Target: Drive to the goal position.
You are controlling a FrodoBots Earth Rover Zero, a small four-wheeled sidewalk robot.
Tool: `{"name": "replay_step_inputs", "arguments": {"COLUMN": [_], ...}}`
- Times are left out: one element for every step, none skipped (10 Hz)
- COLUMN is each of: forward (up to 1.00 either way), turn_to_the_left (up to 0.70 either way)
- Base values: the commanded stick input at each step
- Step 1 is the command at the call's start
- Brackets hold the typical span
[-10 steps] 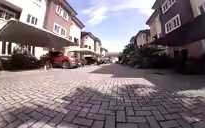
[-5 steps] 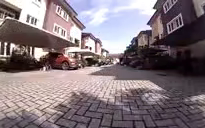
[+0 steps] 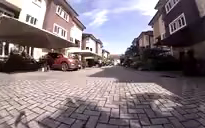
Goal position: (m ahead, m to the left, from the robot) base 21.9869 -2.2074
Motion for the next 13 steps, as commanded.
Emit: {"name": "replay_step_inputs", "arguments": {"forward": [0.69, 0.69, 0.69, 0.69, 0.69, 0.69, 0.69, 0.69, 0.69, 0.69, 0.69, 0.69, 0.69], "turn_to_the_left": [0.03, 0.03, 0.03, 0.03, 0.03, 0.03, 0.02, -0.05, -0.28, -0.35, -0.01, -0.1, -0.29]}}
